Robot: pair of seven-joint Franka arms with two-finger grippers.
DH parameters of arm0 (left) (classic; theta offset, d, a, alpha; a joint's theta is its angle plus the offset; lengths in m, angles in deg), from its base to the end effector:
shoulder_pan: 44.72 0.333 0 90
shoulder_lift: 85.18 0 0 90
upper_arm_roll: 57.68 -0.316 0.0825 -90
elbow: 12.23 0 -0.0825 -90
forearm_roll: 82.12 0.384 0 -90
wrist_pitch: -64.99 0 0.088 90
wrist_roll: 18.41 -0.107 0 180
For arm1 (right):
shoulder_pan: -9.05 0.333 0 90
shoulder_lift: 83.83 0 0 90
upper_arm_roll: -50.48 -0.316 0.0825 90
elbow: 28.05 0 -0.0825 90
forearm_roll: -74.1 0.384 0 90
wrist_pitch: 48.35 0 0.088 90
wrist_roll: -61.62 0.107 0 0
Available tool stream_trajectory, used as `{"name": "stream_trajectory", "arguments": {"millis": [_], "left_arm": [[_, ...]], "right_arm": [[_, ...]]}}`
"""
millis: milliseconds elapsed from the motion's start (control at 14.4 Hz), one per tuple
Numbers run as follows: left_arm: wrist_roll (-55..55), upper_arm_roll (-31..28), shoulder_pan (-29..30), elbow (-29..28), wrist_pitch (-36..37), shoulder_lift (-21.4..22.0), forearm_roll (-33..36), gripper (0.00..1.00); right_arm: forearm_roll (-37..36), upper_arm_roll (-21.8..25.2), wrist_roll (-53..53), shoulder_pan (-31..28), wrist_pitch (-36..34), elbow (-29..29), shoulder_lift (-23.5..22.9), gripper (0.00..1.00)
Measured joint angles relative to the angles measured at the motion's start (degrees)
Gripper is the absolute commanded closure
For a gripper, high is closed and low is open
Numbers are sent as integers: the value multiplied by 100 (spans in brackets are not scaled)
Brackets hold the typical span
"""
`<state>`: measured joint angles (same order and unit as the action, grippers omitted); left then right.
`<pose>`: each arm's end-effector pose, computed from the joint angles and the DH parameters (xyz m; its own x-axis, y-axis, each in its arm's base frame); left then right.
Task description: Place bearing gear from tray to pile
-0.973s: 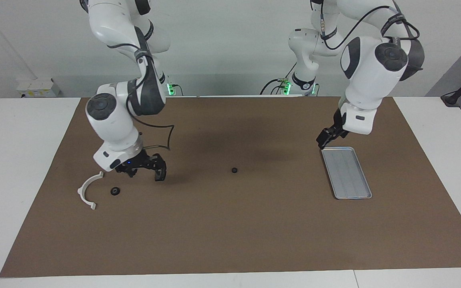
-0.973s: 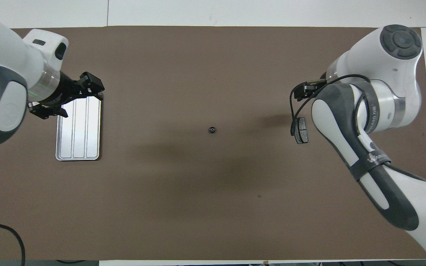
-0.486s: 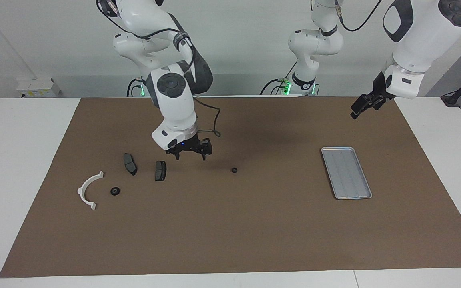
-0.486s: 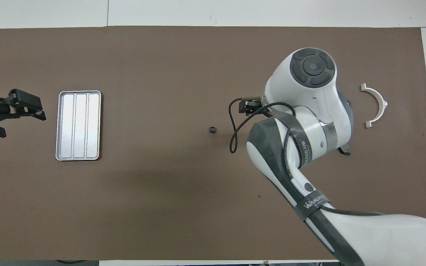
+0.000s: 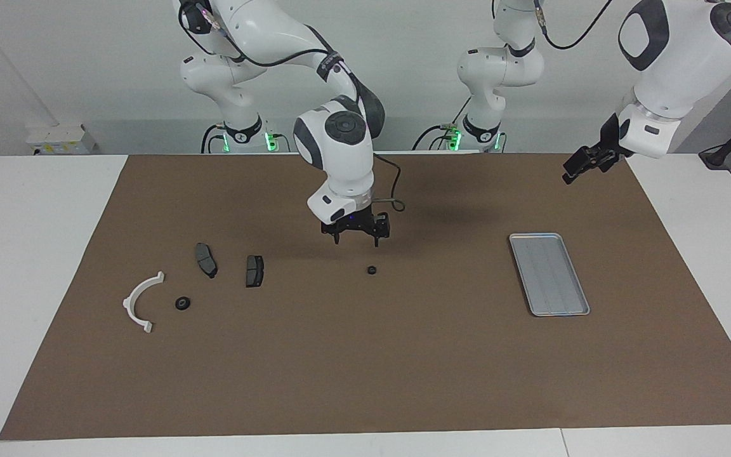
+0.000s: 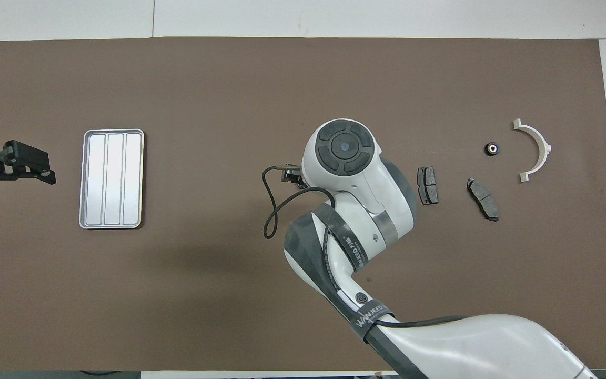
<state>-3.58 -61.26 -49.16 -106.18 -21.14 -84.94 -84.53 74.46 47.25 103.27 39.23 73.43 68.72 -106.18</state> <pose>0.5427 -0.0128 0.5892 0.9612 0.2385 -0.1383 0.2418 -0.9703 0.0071 0.5569 0.3632 0.3767 0.9883 -0.1516 0.0171 -0.1505 -0.9873 -0.0513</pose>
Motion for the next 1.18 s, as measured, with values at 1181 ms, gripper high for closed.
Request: {"name": "stream_trajectory", "arguments": {"millis": [1181], "left_arm": [[-126, 285, 257, -5, -91, 9, 0, 0]], "right_arm": [[-107, 15, 66, 100, 1006, -173, -907, 5]]}}
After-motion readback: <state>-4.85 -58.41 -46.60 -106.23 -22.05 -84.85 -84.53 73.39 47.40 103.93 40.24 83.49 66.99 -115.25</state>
